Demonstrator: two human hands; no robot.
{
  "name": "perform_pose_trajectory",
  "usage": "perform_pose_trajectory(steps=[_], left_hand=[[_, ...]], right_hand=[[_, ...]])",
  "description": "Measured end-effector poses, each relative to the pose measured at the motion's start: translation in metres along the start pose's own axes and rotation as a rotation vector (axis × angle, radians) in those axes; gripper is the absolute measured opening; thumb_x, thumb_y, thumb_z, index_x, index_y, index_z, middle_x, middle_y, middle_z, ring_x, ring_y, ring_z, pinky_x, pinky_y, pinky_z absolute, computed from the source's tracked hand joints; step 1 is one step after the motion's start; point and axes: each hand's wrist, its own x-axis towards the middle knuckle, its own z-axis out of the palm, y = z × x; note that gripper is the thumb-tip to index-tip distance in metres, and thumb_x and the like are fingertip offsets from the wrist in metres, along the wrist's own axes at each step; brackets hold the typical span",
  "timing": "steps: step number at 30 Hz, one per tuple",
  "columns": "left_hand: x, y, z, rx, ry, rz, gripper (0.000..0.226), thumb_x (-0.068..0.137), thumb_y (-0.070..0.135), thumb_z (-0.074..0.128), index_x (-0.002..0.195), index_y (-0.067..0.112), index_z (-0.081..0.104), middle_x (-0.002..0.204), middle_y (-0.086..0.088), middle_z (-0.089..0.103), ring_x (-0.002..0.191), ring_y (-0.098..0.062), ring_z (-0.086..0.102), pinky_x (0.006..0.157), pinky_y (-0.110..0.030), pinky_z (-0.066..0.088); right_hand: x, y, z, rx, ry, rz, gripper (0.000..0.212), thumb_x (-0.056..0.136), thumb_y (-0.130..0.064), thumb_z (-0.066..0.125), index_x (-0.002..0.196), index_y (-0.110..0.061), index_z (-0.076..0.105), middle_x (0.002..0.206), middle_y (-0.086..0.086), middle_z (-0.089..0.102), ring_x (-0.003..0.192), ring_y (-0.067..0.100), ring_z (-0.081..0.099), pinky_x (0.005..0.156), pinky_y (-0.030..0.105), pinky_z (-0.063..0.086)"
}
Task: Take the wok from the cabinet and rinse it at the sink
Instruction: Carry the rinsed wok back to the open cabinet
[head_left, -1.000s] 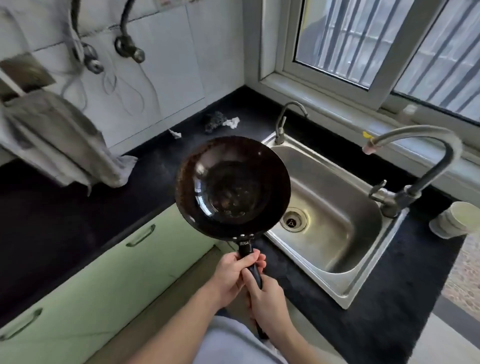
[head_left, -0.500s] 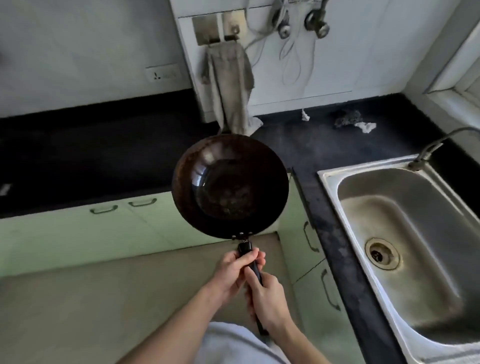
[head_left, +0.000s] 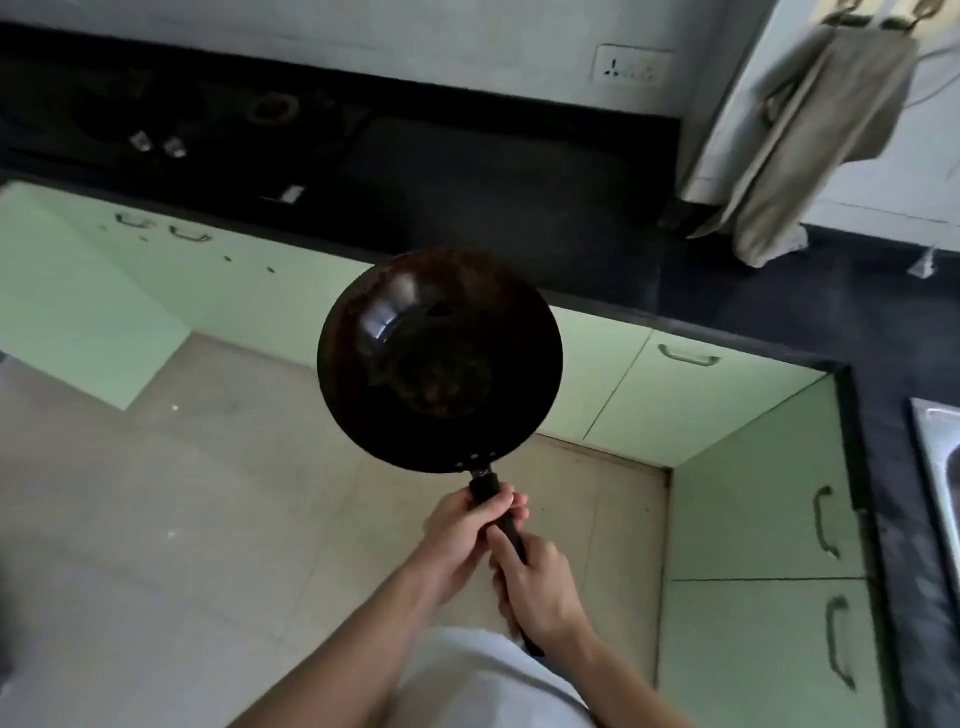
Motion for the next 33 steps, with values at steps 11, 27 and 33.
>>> perform_pose_trajectory(steps=[11,27,33], left_hand=[[-0.052,0.032,-0.166,-0.204,0.194,0.126,0.011,0.091,0.008,0.062,0.093,0.001,0.070,0.087,-0.014,0.072,0.079,-0.024,0.066,0.050,-0.022,0.049],[-0.056,0.095,-0.321,-0.549,0.514,0.379,0.016,0.093,0.001,0.058,0.104,-0.009,0.063,0.091,-0.017,0.072,0.082,-0.023,0.070,0.074,-0.029,0.058],[-0.028,0.156,-0.376,-0.644,0.602,0.431,0.025,0.091,0.000,0.060,0.112,-0.014,0.058,0.096,-0.016,0.071,0.085,-0.021,0.071,0.075,-0.028,0.059]], right_hand=[[0.005,-0.038,0.157,-0.179,-0.265,-0.029,0.037,0.101,-0.027,0.049,0.070,-0.008,0.056,0.052,0.003,0.055,0.035,0.015,0.047,0.035,0.027,0.039],[0.085,-0.108,0.320,-0.448,-0.656,-0.071,0.039,0.100,-0.032,0.052,0.069,-0.009,0.057,0.052,0.004,0.055,0.036,0.014,0.044,0.035,0.024,0.039],[0.146,-0.161,0.380,-0.534,-0.765,-0.169,0.040,0.099,-0.035,0.053,0.068,-0.010,0.060,0.051,0.000,0.057,0.041,0.015,0.048,0.040,0.025,0.041]])
